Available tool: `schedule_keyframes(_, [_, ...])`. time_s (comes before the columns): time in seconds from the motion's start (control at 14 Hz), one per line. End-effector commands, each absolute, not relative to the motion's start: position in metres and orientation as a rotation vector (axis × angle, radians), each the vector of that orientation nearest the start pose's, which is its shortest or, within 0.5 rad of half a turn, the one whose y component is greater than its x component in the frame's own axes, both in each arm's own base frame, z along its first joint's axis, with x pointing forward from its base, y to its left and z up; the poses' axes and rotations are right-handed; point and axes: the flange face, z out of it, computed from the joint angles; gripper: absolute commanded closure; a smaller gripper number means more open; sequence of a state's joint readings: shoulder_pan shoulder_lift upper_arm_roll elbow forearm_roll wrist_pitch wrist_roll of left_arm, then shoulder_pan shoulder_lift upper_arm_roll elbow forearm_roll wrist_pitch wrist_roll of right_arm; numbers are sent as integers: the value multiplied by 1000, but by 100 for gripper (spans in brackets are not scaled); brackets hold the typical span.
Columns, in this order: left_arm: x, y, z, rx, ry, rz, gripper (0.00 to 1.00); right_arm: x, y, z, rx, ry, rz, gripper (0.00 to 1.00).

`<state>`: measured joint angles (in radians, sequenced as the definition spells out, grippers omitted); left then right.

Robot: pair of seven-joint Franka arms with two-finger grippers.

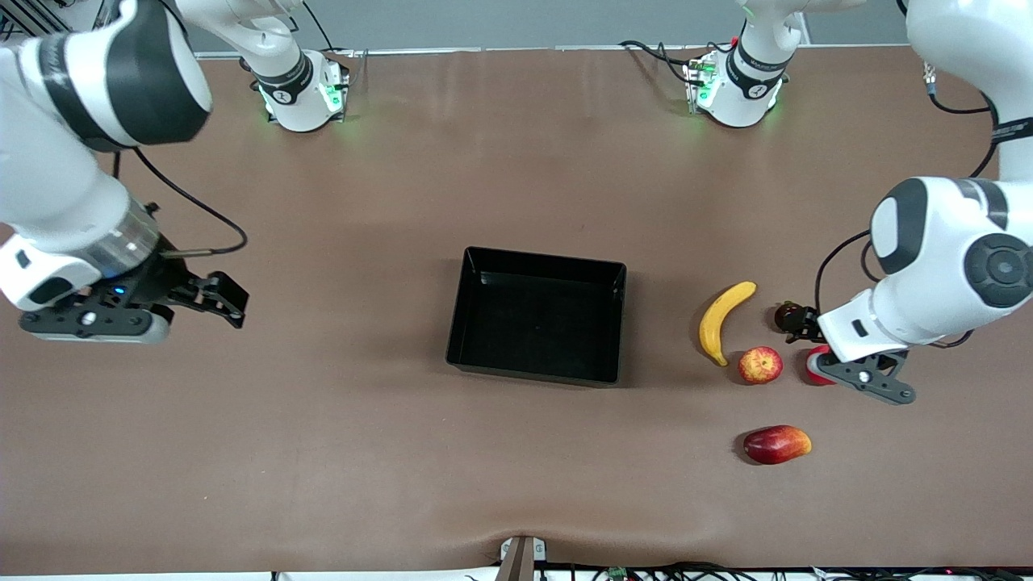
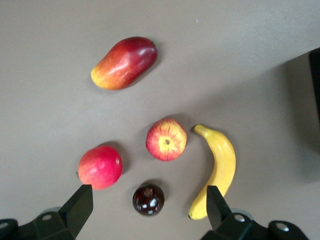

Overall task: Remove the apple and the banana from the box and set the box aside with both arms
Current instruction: 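Raise the left gripper away while the right gripper reaches toward the box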

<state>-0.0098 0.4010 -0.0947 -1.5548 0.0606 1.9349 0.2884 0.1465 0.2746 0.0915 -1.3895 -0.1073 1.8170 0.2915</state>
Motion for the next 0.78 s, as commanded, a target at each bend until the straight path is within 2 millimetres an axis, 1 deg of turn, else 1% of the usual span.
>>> schedule_keyframes(0.0, [665,-45,458,-3070,533,46,0,643,152,558,-3205,88,-279,0])
schedule_keyframes(0.07, [661,-44,468,-3074,496,43,0,646,153,553,-3214,87,-278,0])
schedule_keyframes(0.14, [658,-45,473,-3077,467,52,0,648,155,548,-3212,85,-277,0])
schedule_keyframes(0.21, [653,-44,484,-3080,444,55,0,648,163,543,-3212,66,-276,0])
schedule_keyframes(0.29, [648,-46,496,-3091,406,54,0,649,167,537,-3213,84,-266,0])
schedule_keyframes(0.36, [639,-46,513,-3105,327,51,0,651,172,527,-3215,128,-249,0])
schedule_keyframes(0.43, [630,-48,530,-3109,247,52,0,653,183,519,-3217,137,-256,0])
schedule_keyframes(0.5, [621,-48,546,-3109,197,47,0,655,189,513,-3213,131,-266,0])
schedule_keyframes(0.57, [609,-49,568,-3109,171,26,0,656,195,506,-3211,128,-267,0])
schedule_keyframes(0.64, [597,-48,584,-3106,155,30,0,657,196,500,-3213,148,-257,0])
schedule_keyframes(0.71, [586,-47,597,-3104,116,44,0,657,203,495,-3209,180,-246,0])
